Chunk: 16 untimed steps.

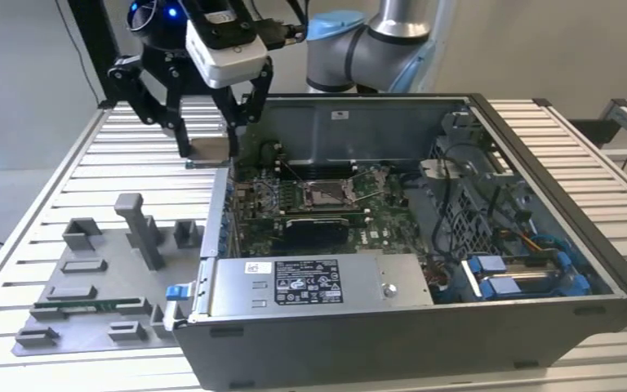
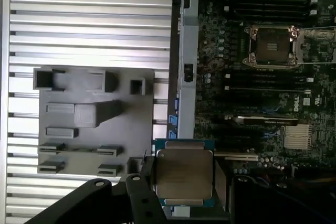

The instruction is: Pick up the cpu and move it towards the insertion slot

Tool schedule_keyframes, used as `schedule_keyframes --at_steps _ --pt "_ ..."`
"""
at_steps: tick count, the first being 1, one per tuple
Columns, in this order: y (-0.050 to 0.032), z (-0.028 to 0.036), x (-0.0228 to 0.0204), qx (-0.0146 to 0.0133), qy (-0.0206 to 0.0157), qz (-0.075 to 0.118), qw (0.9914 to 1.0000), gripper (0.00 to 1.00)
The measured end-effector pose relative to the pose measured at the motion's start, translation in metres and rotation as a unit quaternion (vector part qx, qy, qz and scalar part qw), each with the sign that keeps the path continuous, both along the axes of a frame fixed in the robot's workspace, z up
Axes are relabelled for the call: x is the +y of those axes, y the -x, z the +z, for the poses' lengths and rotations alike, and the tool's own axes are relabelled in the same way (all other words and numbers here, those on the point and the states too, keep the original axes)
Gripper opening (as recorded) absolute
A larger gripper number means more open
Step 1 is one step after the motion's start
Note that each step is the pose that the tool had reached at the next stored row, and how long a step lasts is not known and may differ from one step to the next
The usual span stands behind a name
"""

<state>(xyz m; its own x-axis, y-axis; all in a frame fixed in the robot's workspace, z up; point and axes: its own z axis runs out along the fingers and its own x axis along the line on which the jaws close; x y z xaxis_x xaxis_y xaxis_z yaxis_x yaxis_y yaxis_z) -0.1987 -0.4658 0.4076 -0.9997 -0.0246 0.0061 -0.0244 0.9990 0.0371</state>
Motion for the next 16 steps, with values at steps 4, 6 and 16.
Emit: schedule_keyframes --at_steps 4,6,16 --pt "-0.0125 0.0000 0.0005 0.0000 0.0004 0.000 1.00000 0.00" --pt "-0.0188 0.0000 0.0008 0.0001 0.0006 0.000 1.00000 0.00" --pt "-0.0516 0.0000 0.0019 0.0001 0.0007 0.000 1.00000 0.00"
